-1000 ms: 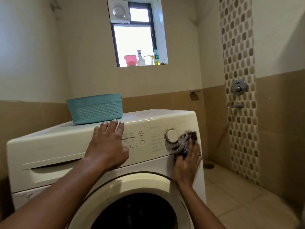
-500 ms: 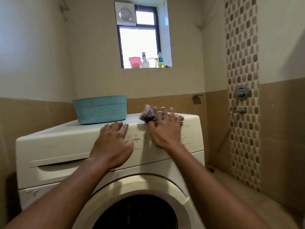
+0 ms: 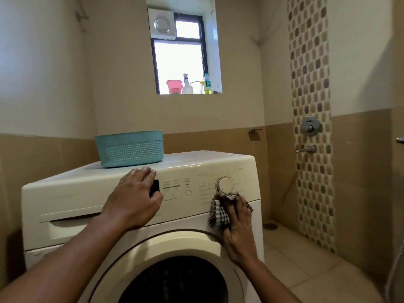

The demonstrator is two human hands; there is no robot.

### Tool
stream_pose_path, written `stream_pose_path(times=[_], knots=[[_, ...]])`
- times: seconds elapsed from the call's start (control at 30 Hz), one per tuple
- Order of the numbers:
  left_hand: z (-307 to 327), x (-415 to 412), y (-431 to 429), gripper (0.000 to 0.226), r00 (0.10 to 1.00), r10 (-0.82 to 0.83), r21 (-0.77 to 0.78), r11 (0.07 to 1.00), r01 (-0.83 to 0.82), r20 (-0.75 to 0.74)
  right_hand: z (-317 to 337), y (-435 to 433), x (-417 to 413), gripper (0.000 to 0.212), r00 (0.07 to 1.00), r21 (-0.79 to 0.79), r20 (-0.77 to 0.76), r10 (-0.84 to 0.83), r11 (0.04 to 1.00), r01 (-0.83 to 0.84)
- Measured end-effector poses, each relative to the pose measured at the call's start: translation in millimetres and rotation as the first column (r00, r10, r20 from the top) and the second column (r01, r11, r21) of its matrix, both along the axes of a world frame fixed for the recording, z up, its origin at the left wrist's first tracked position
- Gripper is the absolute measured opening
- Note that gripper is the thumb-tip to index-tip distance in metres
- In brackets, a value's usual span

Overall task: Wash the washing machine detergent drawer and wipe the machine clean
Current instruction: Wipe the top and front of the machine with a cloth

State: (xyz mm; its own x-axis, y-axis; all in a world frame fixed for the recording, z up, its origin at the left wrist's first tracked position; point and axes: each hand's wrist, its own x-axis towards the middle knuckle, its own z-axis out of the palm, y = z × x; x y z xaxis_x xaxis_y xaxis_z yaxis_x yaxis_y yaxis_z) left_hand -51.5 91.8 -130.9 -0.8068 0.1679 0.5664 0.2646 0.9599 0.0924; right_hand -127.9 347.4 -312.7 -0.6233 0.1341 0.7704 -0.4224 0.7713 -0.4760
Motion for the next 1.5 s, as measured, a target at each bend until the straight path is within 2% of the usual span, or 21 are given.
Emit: stream_pose_path(times=[0.07, 0.13, 0.2, 0.3, 0.37, 0.43, 0.5, 0.6, 0.73, 0.8, 0.97, 1.13, 1.23, 1.37, 1.5], knots=[[0.9, -0.3, 0.6, 0.067, 1.000, 0.010, 0.000, 1.000, -0.010, 0.015, 13.9, 1.8, -3.0, 0.070, 0.999, -0.290, -0.036, -0.001, 0.957, -0.010], [1.7, -0.4, -1.6, 0.068, 0.999, 0.015, -0.015, 1.000, -0.014, 0.030, 47.3, 5.3, -5.1, 0.066, 0.999, -0.555, -0.007, -0.048, 0.831, 0.036], [0.8, -1.2, -3.0, 0.070, 0.999, 0.014, -0.029, 1.000, -0.013, 0.038, 89.6, 18.8, -12.2, 0.064, 0.992, -0.600, 0.060, -0.112, 0.790, 0.125], [-3.4, -6.1, -3.9, 0.073, 0.999, 0.013, -0.019, 1.000, -0.012, 0.039, 153.7, 49.5, -36.2, 0.058, 0.984, -0.420, 0.144, -0.105, 0.894, 0.157], [-4.7, -9.1, -4.7, 0.074, 0.999, 0.002, -0.002, 1.000, -0.002, 0.043, 188.6, 63.4, -45.8, 0.062, 0.953, -0.184, 0.284, -0.107, 0.969, 0.164], [-4.9, -11.1, -6.4, 0.075, 0.999, -0.017, 0.006, 1.000, 0.017, 0.046, 204.5, 57.5, -44.2, 0.064, 0.890, 0.082, 0.400, -0.218, 0.976, 0.202], [-4.5, -11.7, -8.8, 0.076, 0.998, -0.033, 0.015, 0.999, 0.033, 0.057, 201.5, 34.2, -30.4, 0.066, 0.896, 0.225, 0.338, -0.287, 0.949, 0.219], [0.6, -8.9, -13.6, 0.076, 0.995, -0.067, 0.036, 0.997, 0.064, 0.076, 186.7, -27.2, -1.0, 0.070, 0.951, 0.285, 0.219, -0.219, 0.946, 0.153], [9.4, 2.6, -33.2, 0.076, 0.988, -0.116, 0.100, 0.989, 0.105, 0.105, 182.0, -121.0, 18.0, 0.067, 0.980, 0.391, 0.157, -0.125, 0.919, 0.054], [8.4, 8.7, -56.3, 0.078, 0.997, -0.063, 0.127, 0.990, 0.056, 0.050, 182.7, -165.0, 22.4, 0.065, 0.987, 0.455, 0.139, -0.084, 0.891, 0.011], [3.9, 39.7, -130.5, 0.084, 0.980, 0.193, 0.129, 0.974, -0.185, -0.056, 190.9, -265.3, 27.6, 0.062, 0.994, 0.584, 0.110, 0.020, 0.808, -0.081], [-1.9, 58.5, -185.0, 0.088, 0.977, 0.211, 0.118, 0.970, -0.210, 0.005, 193.0, -348.8, 35.2, 0.062, 0.992, 0.693, 0.122, 0.041, 0.712, -0.115], [-11.0, 67.6, -205.4, 0.088, 0.973, 0.227, 0.114, 0.967, -0.229, 0.030, 177.2, -374.9, 40.3, 0.066, 0.997, 0.784, 0.015, 0.076, 0.618, -0.059], [-24.4, 73.0, -217.9, 0.075, 0.960, 0.244, 0.157, 0.952, -0.264, 0.135, 139.4, -369.2, 33.9, 0.074, 0.968, 0.865, -0.134, 0.213, 0.501, 0.010], [-31.9, 75.4, -205.7, 0.074, 0.953, 0.211, 0.107, 0.965, -0.238, 0.218, 97.4, -341.7, 24.5, 0.066, 0.921, 0.883, -0.178, 0.346, 0.469, -0.006]])
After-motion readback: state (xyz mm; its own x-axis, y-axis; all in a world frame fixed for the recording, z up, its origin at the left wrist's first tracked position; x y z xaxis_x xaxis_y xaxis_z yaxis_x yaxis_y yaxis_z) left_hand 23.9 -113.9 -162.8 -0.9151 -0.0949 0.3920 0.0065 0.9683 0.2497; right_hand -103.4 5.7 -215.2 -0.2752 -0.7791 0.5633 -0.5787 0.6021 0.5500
